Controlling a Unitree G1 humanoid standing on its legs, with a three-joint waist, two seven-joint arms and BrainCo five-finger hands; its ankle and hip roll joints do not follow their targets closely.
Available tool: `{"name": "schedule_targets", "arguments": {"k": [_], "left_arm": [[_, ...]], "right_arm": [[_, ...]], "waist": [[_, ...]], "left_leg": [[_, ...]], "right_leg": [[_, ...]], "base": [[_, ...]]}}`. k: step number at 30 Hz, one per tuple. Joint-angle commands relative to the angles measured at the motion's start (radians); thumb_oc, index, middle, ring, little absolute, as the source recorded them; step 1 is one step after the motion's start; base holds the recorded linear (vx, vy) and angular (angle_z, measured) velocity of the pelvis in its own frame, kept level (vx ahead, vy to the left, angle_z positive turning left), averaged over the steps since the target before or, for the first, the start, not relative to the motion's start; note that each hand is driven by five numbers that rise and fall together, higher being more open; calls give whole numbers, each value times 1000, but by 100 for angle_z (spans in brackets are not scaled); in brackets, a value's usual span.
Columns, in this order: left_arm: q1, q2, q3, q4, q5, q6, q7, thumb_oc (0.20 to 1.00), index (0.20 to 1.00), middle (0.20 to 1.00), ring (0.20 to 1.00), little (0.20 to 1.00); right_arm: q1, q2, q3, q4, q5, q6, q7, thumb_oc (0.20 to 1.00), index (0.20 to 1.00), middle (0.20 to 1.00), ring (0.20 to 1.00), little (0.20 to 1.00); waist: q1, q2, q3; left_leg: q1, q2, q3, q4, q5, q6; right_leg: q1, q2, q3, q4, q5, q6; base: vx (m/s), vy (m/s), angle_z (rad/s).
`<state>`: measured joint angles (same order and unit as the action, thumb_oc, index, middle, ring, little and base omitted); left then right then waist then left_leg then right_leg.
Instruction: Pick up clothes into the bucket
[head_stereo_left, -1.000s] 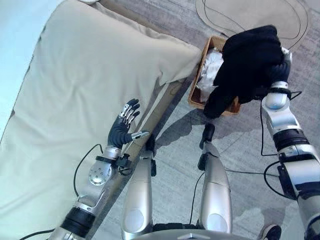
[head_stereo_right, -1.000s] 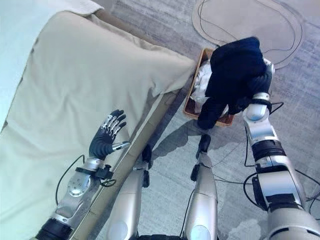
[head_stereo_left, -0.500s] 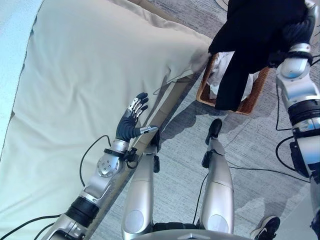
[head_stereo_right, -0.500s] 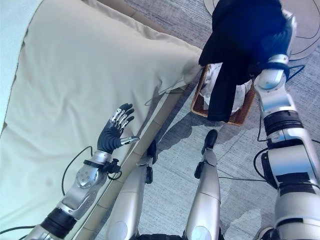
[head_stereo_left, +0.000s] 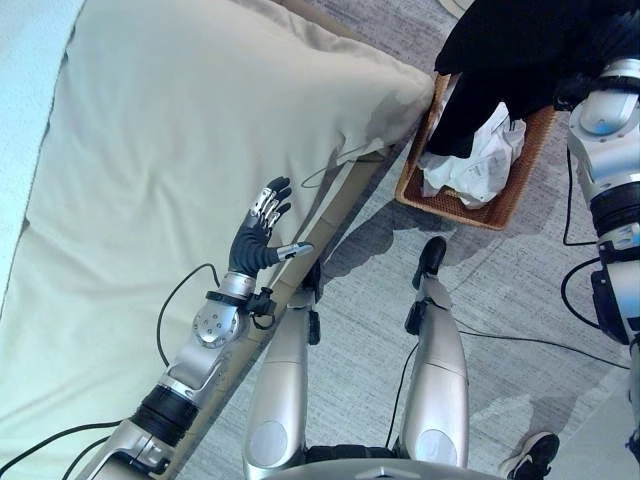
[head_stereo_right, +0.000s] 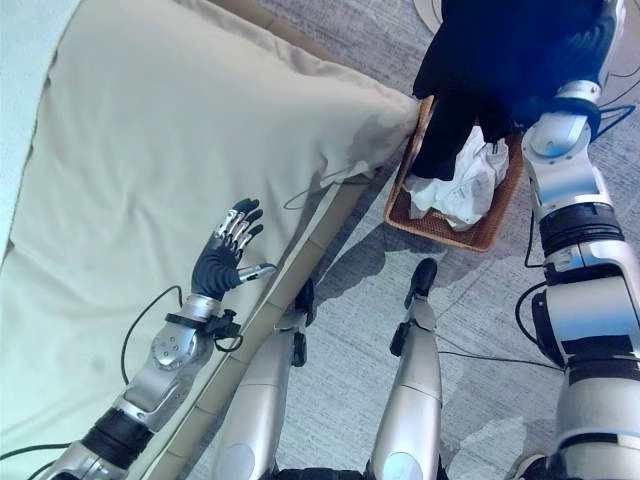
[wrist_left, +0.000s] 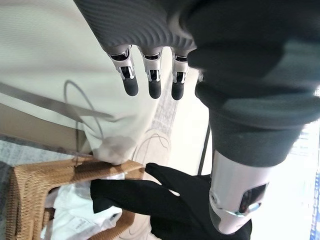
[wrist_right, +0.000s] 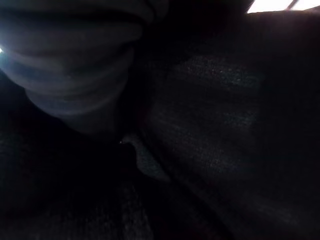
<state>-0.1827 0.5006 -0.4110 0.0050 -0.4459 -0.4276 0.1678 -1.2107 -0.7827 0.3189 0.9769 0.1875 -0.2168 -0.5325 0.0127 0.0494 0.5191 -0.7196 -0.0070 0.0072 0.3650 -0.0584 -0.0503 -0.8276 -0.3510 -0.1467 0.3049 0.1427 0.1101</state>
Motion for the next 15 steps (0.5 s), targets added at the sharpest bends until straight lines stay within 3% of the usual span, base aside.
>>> {"name": "schedule_targets", "arguments": {"k": [1,7,8,15], "left_arm": [[72,20,31,-98,35,-64,21,1000,1000,1000,1000,1000],[125,51,38,-121,26,-67,27,1000,1000,1000,1000,1000],[132,58,37,-121,25,-67,23,1000,1000,1000,1000,1000],[152,89,21,-127,20,-67,9,1000,1000,1000,1000,1000]], "right_arm": [[-30,-29,43,-6,11,-46,-27,200,200,200,200,200],[-30,-29,72,125,5,-21,11,200,200,200,200,200],[-35,-31,83,143,-2,-18,16,200,200,200,200,200],[-101,-67,150,205,-40,0,27,200,200,200,200,200]], "waist": [[-22,28,-5],[-19,57,1],[-15,63,0],[-5,85,-5]], "left_leg": [[-85,29,-23,38,9,-22],[-185,23,-14,132,-20,-17],[-181,25,-18,145,-55,-22],[-215,17,-6,182,-71,-14]], "right_leg": [[-56,5,77,130,-61,72],[-151,0,108,217,-87,64],[-154,2,116,239,-122,73],[-205,3,138,283,-140,69]], "base": [[-12,35,5],[17,17,0],[86,24,-3],[36,20,-6]]}}
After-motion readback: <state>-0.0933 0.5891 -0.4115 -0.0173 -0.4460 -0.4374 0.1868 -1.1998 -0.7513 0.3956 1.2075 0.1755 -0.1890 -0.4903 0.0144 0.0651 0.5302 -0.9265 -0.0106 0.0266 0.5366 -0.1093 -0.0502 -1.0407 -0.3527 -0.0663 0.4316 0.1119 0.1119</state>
